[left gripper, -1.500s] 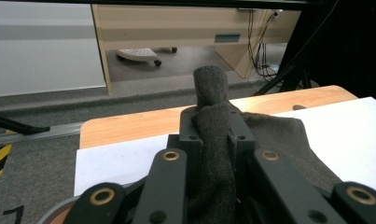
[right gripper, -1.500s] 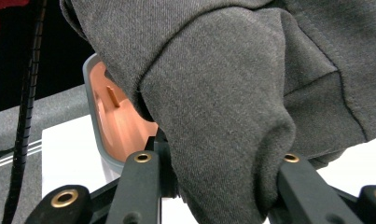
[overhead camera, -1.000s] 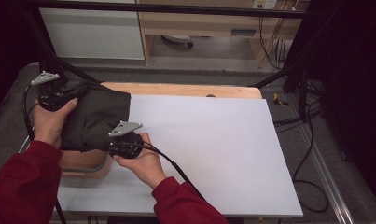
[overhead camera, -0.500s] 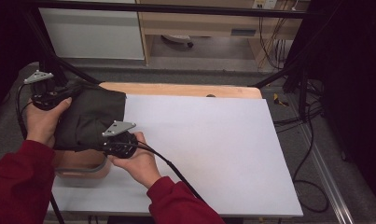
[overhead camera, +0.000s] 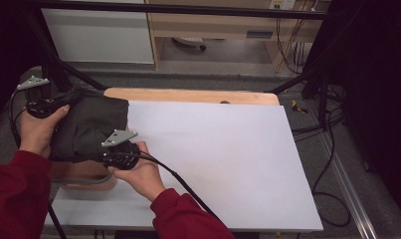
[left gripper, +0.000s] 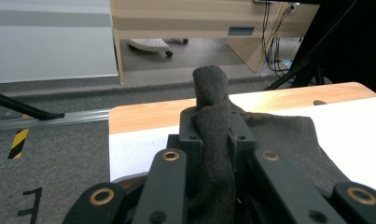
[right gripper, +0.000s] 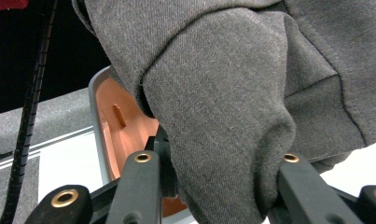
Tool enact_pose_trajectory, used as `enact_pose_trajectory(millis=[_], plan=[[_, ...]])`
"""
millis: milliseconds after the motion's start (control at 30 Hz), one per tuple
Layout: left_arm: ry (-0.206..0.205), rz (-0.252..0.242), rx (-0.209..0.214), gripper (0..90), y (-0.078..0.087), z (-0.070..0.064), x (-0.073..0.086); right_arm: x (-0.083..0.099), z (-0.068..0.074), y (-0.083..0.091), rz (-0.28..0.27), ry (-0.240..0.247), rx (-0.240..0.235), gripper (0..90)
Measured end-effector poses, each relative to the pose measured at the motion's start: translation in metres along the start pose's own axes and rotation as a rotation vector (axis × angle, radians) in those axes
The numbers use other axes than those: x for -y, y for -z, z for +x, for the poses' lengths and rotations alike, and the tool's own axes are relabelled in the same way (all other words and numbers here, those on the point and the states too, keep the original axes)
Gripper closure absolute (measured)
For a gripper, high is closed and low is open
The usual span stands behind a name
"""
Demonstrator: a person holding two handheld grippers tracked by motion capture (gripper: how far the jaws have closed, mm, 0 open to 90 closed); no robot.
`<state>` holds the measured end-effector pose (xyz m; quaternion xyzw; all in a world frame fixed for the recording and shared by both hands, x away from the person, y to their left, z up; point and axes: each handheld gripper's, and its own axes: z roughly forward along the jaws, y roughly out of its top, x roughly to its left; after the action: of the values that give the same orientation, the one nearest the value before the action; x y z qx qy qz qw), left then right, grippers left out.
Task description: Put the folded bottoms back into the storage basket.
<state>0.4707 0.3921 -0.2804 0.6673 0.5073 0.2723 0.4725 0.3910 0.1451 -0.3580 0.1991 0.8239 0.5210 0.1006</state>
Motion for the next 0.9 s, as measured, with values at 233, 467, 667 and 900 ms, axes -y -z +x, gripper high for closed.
enact_pose_trajectory(millis=[233,467,667,900], plan=[[0.001,0.011,0.001,80.3,0.0013,0.0019,0.001,-0.0005,0.0014,-0.0002,0.001,0.011,-0.012,66.4],[0.003,0.019,0.001,80.3,0.0016,0.0032,0.0018,-0.0005,0.0017,0.0,0.001,0.014,-0.02,66.2],[0.007,0.023,0.001,80.3,0.0015,0.0049,0.0025,0.0,0.0011,-0.0009,-0.004,0.015,-0.032,66.0],[0.015,0.028,0.003,80.3,0.001,0.0076,0.0048,0.0,-0.0009,-0.0024,0.005,0.029,-0.057,65.7]])
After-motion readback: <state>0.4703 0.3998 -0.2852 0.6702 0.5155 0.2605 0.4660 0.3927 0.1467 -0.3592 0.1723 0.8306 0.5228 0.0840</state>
